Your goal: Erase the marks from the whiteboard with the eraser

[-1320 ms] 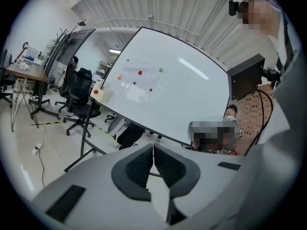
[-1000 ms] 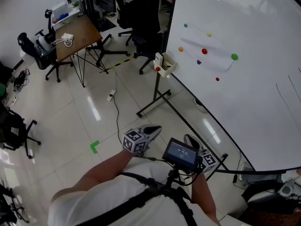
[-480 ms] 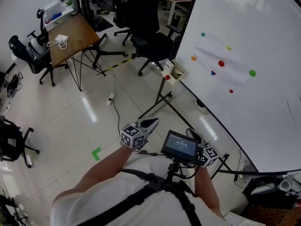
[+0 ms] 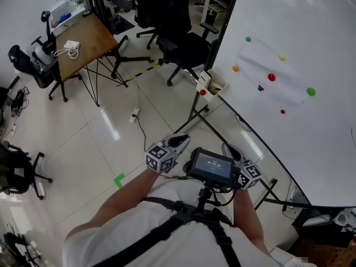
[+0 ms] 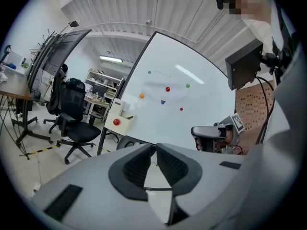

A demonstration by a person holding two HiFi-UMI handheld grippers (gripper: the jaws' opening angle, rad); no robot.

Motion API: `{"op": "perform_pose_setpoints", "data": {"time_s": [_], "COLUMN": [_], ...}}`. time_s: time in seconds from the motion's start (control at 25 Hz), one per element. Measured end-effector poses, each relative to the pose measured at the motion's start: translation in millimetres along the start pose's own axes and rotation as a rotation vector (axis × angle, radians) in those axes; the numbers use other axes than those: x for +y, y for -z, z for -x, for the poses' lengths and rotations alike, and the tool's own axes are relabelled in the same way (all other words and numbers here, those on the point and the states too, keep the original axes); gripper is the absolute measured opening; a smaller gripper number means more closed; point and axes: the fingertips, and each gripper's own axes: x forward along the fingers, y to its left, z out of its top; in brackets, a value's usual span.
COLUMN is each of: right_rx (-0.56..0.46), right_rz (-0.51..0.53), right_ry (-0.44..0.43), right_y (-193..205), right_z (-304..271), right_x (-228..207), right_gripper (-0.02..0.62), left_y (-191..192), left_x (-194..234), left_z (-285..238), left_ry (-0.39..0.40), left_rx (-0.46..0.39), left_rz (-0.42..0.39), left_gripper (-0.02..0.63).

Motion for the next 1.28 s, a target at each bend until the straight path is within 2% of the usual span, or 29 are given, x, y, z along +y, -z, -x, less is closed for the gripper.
{"op": "perform_pose_setpoints", "data": {"time_s": [0.28, 0.44, 0.6, 0.76, 0.84, 0.92, 1.0, 1.28], "right_rx": [-0.032, -0.088, -0.112, -0.116, -0.116, -0.115, -0.114, -0.118], "right_rz": [-0.021, -0.08, -0.062, -0.067, -0.073, -0.073, -0.071, -0.089], "right_ry": [-0.003, -0.001, 0.015, 0.041, 0.056, 0.064, 0.067, 0.11], "right_y": [-19.6, -52.3, -83.3, -92.8, -95.4, -97.1, -96.5, -87.7], "right_z": [-34.0, -39.2, -41.0, -36.0, -34.7, -34.4, -34.8, -25.0], "right_x": [-42.1, -55.8, -84.4, -101.5, -110.2, -112.0, -111.6, -121.4], "right_gripper": [0.005, 0.005, 0.005, 0.005, 0.005, 0.005, 0.005, 0.005], "left_y": [-28.1, -54.0, -76.1, -96.8, -102.0, -106.1, -111.0, -111.1], "left_x": [43.3, 63.3, 80.9, 104.9, 121.7, 139.1, 151.9, 158.1], "left_z": [-46.4, -82.2, -130.7, -156.4, -170.4, -179.2, -185.5, -205.4], "left_ry": [-0.044, -0.055, -0.055, -0.099, -0.126, -0.155, -0.172, -0.139], "left_rx": [0.008, -0.009, -0.01, -0.006, 0.015, 0.035, 0.038, 0.078], "left_rz": [-0.068, -0.077, -0.092, -0.111, -0.122, -0.123, -0.132, -0.208], "left_gripper": [0.064, 0.098, 0.124, 0.147, 0.209, 0.302, 0.33, 0.333]}}
